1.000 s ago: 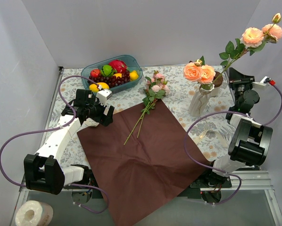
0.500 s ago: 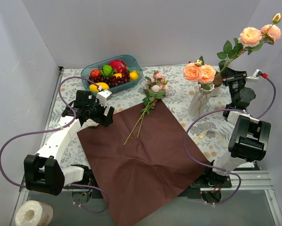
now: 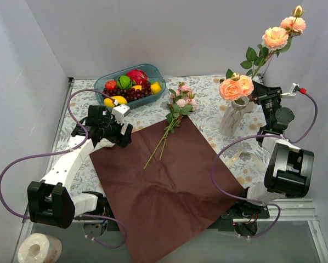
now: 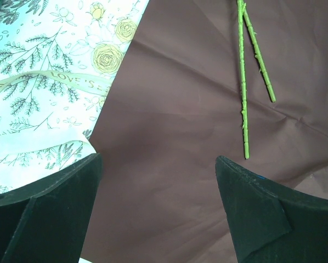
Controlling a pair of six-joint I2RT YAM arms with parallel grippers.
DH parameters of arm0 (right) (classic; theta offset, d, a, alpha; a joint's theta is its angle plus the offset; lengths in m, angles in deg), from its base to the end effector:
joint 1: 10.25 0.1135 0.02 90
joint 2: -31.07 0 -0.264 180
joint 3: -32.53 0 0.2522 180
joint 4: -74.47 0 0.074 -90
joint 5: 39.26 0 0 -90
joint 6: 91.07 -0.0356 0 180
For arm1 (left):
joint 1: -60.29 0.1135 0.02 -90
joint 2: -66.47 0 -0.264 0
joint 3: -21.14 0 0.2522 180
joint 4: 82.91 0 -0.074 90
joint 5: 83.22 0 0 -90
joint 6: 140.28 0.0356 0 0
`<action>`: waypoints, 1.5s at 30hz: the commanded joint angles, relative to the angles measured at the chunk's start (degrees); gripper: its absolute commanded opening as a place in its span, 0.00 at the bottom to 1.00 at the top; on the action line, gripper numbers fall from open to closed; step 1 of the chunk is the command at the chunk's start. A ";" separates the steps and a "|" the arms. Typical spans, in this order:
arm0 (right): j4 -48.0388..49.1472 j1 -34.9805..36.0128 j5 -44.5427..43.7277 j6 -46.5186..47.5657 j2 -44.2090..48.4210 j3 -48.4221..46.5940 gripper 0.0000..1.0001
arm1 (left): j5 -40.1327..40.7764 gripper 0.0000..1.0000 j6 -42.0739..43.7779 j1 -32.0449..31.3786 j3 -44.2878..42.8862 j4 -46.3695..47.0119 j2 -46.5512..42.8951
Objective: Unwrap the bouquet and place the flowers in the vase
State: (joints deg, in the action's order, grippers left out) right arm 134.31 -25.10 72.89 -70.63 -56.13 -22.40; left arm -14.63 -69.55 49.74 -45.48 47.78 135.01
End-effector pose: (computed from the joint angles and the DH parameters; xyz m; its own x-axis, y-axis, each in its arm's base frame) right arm 0.3081 -0.0678 0.2920 0.0759 0.8777 -0.4731 -0.4491 0.4537 0.7697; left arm 0.2361 -0.0572 0.2672 -0.8540 -0.1535 -0.4972 0.1201 0.8716 -0.4753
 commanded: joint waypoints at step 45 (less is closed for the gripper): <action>-61.66 61.21 -50.98 65.83 36.86 -18.49 0.64 | -5.49 0.87 -5.17 0.44 -2.95 -3.65 -6.57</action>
State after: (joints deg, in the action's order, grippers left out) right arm 73.25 19.68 41.33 -20.62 -11.63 -34.75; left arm -19.15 -73.96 49.85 -45.94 44.19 128.62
